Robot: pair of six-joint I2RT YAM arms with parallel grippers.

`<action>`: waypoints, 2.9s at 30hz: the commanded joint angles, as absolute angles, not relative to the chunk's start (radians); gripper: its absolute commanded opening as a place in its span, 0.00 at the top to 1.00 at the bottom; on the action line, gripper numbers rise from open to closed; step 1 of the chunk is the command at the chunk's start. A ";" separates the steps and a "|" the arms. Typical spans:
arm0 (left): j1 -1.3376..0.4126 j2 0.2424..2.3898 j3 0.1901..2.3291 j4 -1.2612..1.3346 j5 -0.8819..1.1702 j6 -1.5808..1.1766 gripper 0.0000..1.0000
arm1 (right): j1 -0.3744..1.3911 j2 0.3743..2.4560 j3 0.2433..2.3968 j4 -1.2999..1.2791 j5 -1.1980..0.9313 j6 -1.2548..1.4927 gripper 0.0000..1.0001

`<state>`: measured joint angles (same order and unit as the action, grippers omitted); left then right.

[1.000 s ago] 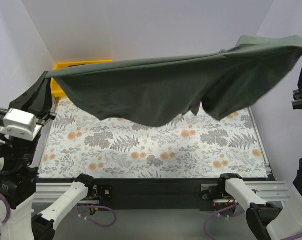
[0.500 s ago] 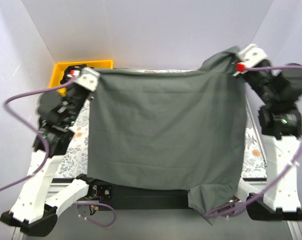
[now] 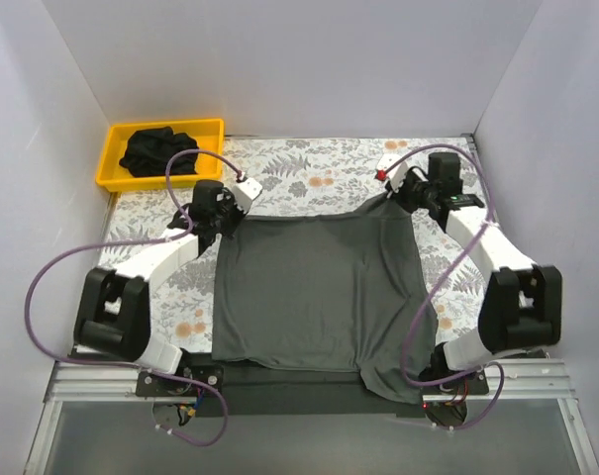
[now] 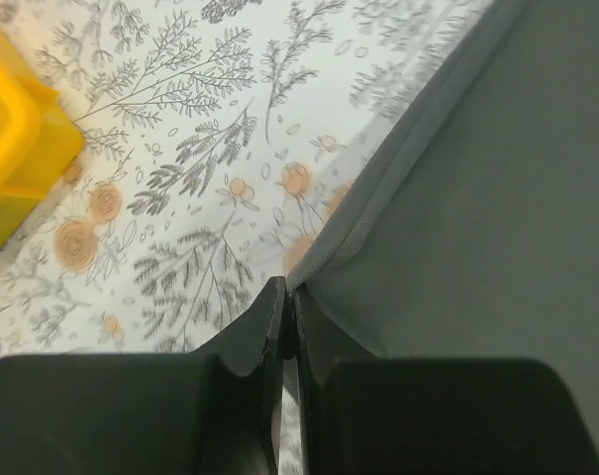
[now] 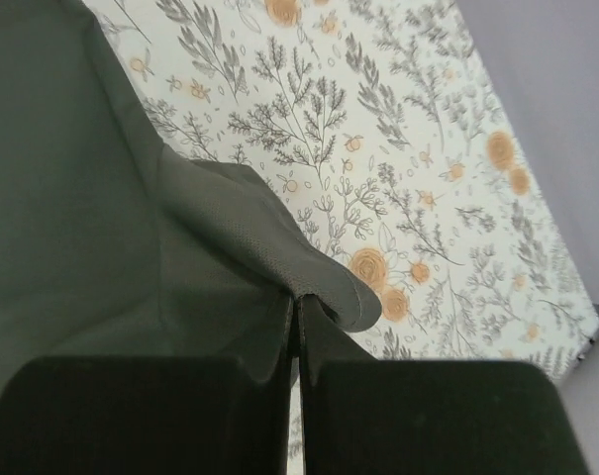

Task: Fold and stack the t-shirts
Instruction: Flatten the tshirt out, then fold the tshirt

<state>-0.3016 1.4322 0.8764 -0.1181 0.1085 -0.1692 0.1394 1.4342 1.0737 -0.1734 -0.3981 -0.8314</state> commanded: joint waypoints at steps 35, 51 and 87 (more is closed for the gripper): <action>-0.094 1.956 1.308 -0.170 0.325 -0.103 0.97 | 0.296 2.115 1.538 -0.173 0.190 -0.937 0.99; -0.031 1.815 1.154 -0.083 0.505 0.103 1.00 | 0.272 1.856 1.419 -0.301 0.058 -0.933 0.99; 0.038 1.513 0.775 -0.101 0.638 0.501 0.99 | 0.298 1.471 0.994 -0.433 -0.089 -0.880 0.99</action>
